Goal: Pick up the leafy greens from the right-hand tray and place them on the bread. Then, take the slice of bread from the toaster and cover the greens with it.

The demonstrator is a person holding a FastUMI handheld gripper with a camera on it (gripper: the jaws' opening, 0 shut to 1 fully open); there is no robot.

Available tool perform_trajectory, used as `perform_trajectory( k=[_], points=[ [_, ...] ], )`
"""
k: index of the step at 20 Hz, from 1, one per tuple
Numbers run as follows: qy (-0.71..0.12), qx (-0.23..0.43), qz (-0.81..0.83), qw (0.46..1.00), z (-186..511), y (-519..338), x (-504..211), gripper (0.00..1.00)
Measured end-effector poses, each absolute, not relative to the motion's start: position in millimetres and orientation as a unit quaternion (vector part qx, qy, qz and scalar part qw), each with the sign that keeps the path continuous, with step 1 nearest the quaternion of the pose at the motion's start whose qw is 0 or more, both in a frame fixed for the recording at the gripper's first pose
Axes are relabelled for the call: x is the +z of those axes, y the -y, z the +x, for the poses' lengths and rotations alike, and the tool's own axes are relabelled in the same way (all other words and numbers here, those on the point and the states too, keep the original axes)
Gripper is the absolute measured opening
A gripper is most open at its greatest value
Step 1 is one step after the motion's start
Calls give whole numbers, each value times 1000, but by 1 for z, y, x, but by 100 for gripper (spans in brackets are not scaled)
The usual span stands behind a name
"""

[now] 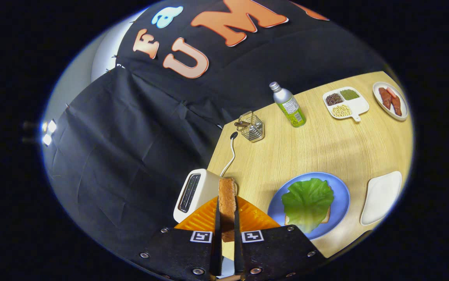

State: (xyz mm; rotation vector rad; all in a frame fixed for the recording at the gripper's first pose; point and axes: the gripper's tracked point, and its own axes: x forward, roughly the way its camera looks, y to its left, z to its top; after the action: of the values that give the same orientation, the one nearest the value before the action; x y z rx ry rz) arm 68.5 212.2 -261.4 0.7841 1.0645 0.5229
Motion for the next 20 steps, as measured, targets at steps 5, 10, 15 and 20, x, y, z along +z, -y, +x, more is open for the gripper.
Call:
perform_trajectory(
  k=[5,10,15,20],
  points=[
    [-492,231,364,756,62,-190,-285,13],
    [-496,214,373,754,60,-171,-314,13],
    [-509,198,394,739,55,-161,-341,13],
    [-516,197,432,713,51,-166,-361,13]
  ],
)
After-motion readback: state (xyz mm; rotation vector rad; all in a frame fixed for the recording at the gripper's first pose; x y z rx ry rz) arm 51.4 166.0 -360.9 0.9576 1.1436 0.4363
